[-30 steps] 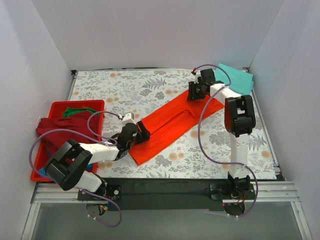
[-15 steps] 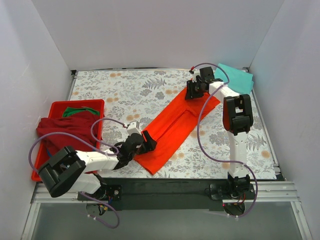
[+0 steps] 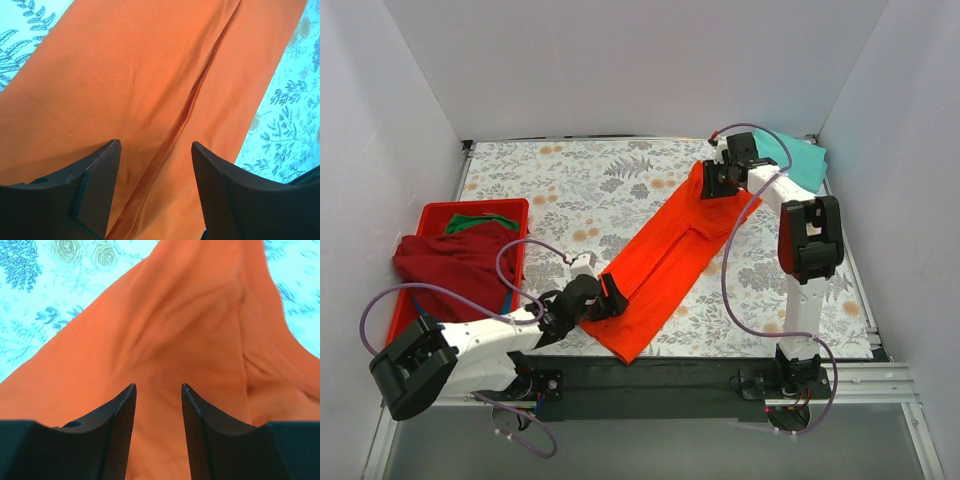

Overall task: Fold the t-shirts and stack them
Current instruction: Fold the tshirt

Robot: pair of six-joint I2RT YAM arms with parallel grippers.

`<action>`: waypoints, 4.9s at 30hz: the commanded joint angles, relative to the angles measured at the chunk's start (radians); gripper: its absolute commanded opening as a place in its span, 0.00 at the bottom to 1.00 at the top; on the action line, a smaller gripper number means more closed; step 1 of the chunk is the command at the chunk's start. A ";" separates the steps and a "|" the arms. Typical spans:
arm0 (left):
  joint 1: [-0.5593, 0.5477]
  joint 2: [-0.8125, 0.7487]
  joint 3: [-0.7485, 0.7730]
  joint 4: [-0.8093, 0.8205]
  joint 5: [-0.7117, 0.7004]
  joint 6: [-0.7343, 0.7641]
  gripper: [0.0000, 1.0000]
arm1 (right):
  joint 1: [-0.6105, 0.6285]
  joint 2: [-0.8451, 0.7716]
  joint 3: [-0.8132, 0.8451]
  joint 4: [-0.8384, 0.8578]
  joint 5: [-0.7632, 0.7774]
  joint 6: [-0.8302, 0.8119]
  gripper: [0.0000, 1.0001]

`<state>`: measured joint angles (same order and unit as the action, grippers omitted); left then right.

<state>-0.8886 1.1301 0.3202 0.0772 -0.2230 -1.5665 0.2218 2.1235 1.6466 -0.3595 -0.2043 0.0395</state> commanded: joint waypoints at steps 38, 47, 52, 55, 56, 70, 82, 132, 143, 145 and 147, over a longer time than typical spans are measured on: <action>-0.030 0.033 -0.058 0.021 0.208 -0.015 0.57 | 0.013 0.245 0.217 -0.090 -0.087 0.004 0.49; -0.081 0.123 -0.049 0.162 0.275 -0.041 0.57 | 0.013 0.319 0.341 -0.148 -0.047 -0.036 0.49; -0.110 0.158 -0.038 0.202 0.280 -0.063 0.57 | 0.014 0.308 0.328 -0.147 -0.041 -0.036 0.49; -0.131 0.155 -0.032 0.214 0.271 -0.072 0.57 | 0.014 0.293 0.308 -0.141 -0.038 -0.036 0.49; -0.142 0.146 -0.030 0.220 0.258 -0.073 0.57 | 0.014 0.276 0.302 -0.136 -0.038 -0.032 0.49; -0.162 -0.027 0.066 -0.003 0.013 0.026 0.58 | 0.047 -0.256 -0.171 0.108 0.042 0.060 0.49; -0.119 -0.050 0.141 -0.336 -0.280 0.056 0.61 | 0.361 -0.772 -0.870 0.159 0.256 0.319 0.49; -0.093 -0.092 0.072 -0.338 -0.098 0.091 0.58 | 1.127 -0.809 -1.001 -0.171 0.549 1.060 0.18; -0.093 -0.075 0.098 -0.404 -0.003 0.083 0.50 | 1.127 -0.911 -1.054 -0.266 0.575 1.109 0.15; -0.098 -0.070 0.102 -0.416 0.001 0.076 0.48 | 1.127 -0.939 -1.070 -0.274 0.582 1.117 0.15; -0.101 -0.078 0.103 -0.422 0.010 0.072 0.46 | 1.127 -0.955 -1.087 -0.280 0.585 1.125 0.15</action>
<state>-0.9882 1.0565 0.4030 -0.3016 -0.2470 -1.4837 1.3422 1.2011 0.5858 -0.5777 0.3405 1.1248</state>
